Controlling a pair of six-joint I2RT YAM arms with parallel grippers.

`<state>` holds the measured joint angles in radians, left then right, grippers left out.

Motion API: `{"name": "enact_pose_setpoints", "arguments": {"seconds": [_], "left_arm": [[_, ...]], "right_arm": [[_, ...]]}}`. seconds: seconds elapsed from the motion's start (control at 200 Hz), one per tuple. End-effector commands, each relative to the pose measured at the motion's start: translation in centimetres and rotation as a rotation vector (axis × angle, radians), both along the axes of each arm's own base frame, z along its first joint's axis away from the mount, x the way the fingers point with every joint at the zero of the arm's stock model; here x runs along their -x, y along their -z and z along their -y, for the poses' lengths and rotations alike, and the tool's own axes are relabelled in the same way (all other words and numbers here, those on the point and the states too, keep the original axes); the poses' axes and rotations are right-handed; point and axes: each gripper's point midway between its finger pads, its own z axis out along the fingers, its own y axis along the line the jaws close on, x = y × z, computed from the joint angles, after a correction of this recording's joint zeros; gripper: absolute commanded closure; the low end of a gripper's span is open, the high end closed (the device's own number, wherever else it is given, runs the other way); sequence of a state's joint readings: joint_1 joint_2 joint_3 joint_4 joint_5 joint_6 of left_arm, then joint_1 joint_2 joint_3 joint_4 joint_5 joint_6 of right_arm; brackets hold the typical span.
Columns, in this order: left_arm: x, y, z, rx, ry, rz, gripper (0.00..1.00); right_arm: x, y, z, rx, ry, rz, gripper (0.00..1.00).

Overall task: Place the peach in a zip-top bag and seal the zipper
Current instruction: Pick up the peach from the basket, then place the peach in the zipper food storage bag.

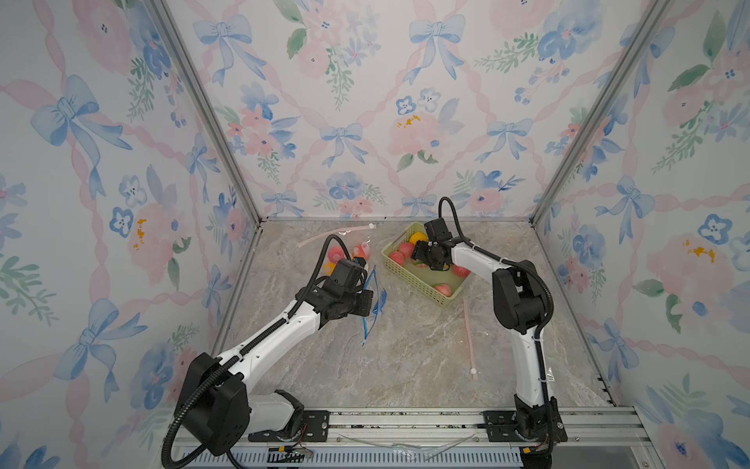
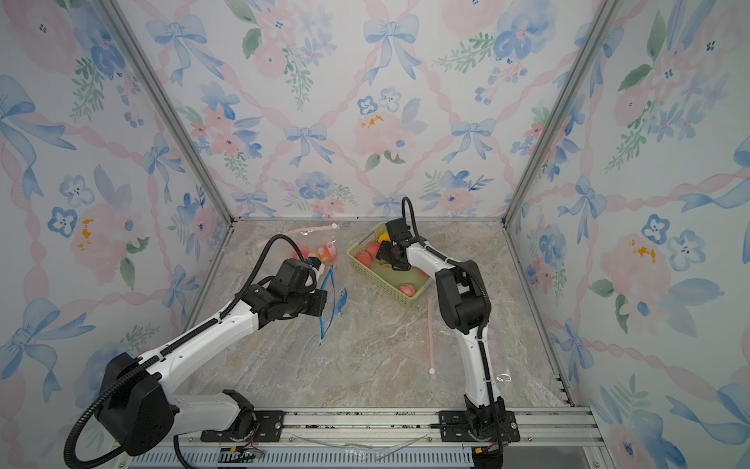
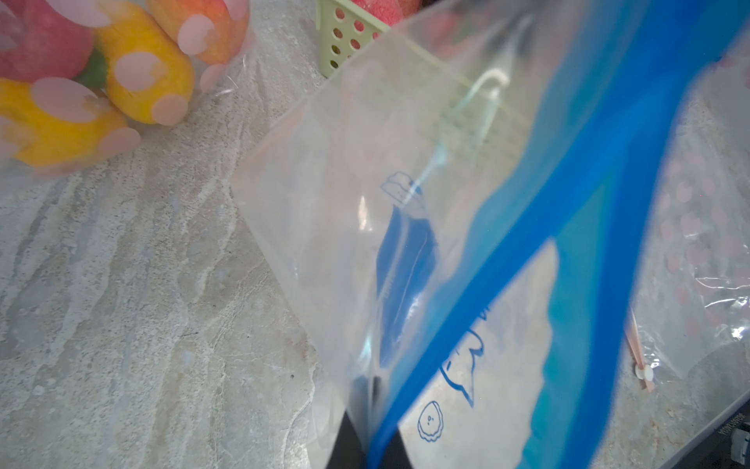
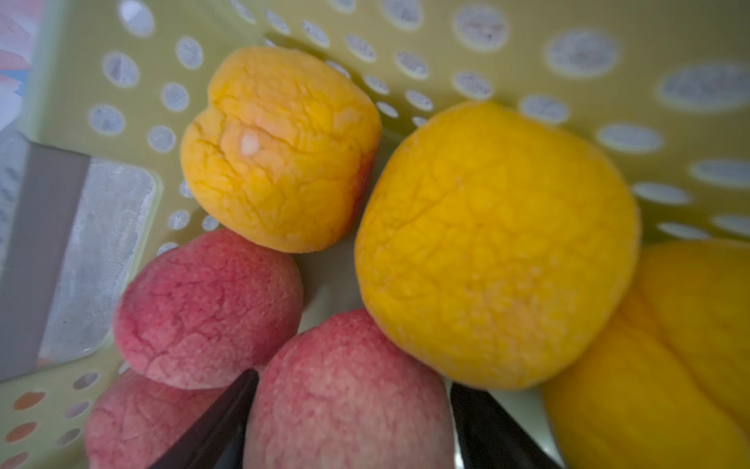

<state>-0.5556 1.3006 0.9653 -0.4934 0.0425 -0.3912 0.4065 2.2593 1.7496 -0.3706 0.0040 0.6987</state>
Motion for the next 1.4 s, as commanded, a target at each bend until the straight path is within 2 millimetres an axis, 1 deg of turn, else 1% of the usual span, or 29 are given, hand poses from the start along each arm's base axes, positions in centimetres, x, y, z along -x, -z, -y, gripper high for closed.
{"name": "enact_pose_setpoints", "arguments": {"seconds": [0.0, 0.08, 0.17, 0.22, 0.3, 0.345, 0.36, 0.405, 0.45, 0.47, 0.485, 0.56, 0.61, 0.63, 0.64, 0.675, 0.78, 0.845, 0.91, 1.04, 1.145, 1.265, 1.395], "left_arm": [[-0.3, -0.4, 0.4, 0.020, -0.005, 0.004, 1.00], [-0.3, -0.3, 0.4, 0.020, -0.008, 0.002, 1.00], [-0.3, 0.0, 0.5, 0.021, -0.012, -0.010, 1.00], [-0.4, -0.1, 0.5, 0.026, -0.014, -0.012, 1.00], [-0.4, 0.0, 0.7, 0.030, -0.014, -0.018, 1.00], [-0.6, -0.1, 0.7, 0.031, -0.019, -0.016, 1.00], [-0.6, -0.1, 0.7, 0.032, -0.020, -0.017, 1.00], [-0.7, -0.3, 0.8, 0.034, -0.026, -0.013, 1.00], [-0.9, -0.3, 0.8, 0.037, -0.034, -0.016, 1.00], [-0.9, -0.3, 0.8, 0.039, -0.037, -0.016, 1.00], [-1.0, -0.4, 0.8, 0.042, -0.039, -0.016, 1.00], [-1.2, -0.3, 0.9, 0.047, -0.050, -0.028, 1.00], [-1.2, -0.2, 1.1, 0.055, -0.052, -0.036, 1.00], [-1.3, -0.1, 1.2, 0.056, -0.053, -0.040, 1.00], [-1.3, -0.1, 1.2, 0.059, -0.052, -0.041, 1.00], [-1.4, -0.1, 1.4, 0.062, -0.051, -0.044, 1.00], [-1.6, -0.3, 1.7, 0.076, -0.046, -0.042, 1.00], [-1.7, -0.8, 1.9, 0.093, -0.044, -0.032, 1.00], [-1.9, -1.1, 2.1, 0.114, -0.046, -0.028, 1.00], [-2.0, -1.4, 2.8, 0.167, -0.040, -0.039, 1.00], [-2.2, -1.3, 2.9, 0.189, -0.049, -0.049, 1.00], [-2.3, -1.1, 3.0, 0.225, -0.057, -0.063, 1.00], [-2.4, -1.4, 3.0, 0.281, -0.066, -0.076, 1.00]], "right_arm": [[0.5, -1.7, 0.6, -0.015, 0.003, 0.024, 0.33], [0.6, -2.1, 0.7, -0.018, -0.006, 0.034, 0.40], [1.1, -2.9, 0.7, -0.018, -0.024, 0.045, 0.43], [1.4, -3.8, 0.7, -0.021, -0.035, 0.062, 0.44], [2.5, -5.0, 0.9, -0.022, -0.058, 0.081, 0.45], [3.2, -6.2, 0.6, -0.030, -0.076, 0.106, 0.46], [3.6, -6.2, 0.6, -0.031, -0.079, 0.106, 0.46], [4.5, -7.6, 0.4, -0.025, -0.111, 0.139, 0.46], [5.6, -8.8, 0.1, -0.027, -0.135, 0.162, 0.46], [6.2, -9.0, 0.0, -0.029, -0.147, 0.165, 0.46], [6.6, -9.7, -0.2, -0.034, -0.157, 0.180, 0.46], [9.1, -11.6, -1.3, -0.057, -0.208, 0.223, 0.46], [10.9, -13.1, -2.5, -0.083, -0.256, 0.260, 0.46], [11.6, -13.3, -3.0, -0.087, -0.274, 0.263, 0.46], [12.1, -14.1, -3.2, -0.096, -0.283, 0.281, 0.46], [13.5, -15.4, -4.1, -0.110, -0.315, 0.308, 0.46], [17.6, -17.7, -7.1, -0.160, -0.426, 0.379, 0.46], [20.0, -18.3, -8.7, -0.193, -0.489, 0.403, 0.46], [22.0, -18.5, -9.9, -0.220, -0.533, 0.421, 0.46], [25.3, -19.2, -12.1, -0.278, -0.605, 0.460, 0.47], [27.6, -19.3, -13.9, -0.286, -0.674, 0.472, 0.46], [29.1, -18.5, -15.5, -0.286, -0.723, 0.469, 0.47], [29.8, -16.8, -16.6, -0.273, -0.745, 0.440, 0.47]]}}
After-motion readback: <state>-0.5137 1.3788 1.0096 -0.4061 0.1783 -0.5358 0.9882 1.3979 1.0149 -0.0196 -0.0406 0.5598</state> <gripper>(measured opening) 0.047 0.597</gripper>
